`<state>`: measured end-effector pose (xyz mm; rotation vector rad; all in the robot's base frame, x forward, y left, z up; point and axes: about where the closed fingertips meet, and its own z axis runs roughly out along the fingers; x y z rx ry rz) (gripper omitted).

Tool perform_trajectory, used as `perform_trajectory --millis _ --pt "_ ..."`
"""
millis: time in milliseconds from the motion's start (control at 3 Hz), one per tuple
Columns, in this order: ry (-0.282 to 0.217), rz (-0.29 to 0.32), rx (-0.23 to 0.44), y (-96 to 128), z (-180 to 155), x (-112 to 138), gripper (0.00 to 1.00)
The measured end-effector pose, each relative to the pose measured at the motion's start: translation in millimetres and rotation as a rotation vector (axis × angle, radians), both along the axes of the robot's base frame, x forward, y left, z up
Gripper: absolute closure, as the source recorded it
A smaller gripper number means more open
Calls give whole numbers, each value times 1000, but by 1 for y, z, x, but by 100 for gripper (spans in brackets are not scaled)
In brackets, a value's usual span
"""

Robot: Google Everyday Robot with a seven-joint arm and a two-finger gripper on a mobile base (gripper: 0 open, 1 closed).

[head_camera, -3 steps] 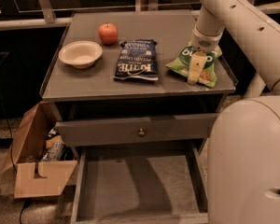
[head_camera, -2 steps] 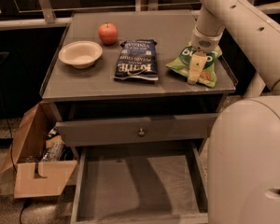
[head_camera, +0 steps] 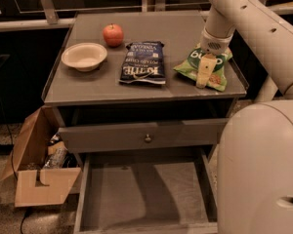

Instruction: Place green rice chip bag into middle drawer

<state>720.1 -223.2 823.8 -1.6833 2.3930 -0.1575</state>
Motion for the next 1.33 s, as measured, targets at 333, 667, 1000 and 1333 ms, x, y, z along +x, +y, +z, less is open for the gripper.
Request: perform_trajectory --millis 333,667,1000,1333 --pt "0 0 0 0 7 0 100" --pt "-18 25 30 14 38 -2 100" --pt "-34 41 52 21 58 -2 100" --pt "-52 54 74 26 72 -3 100"
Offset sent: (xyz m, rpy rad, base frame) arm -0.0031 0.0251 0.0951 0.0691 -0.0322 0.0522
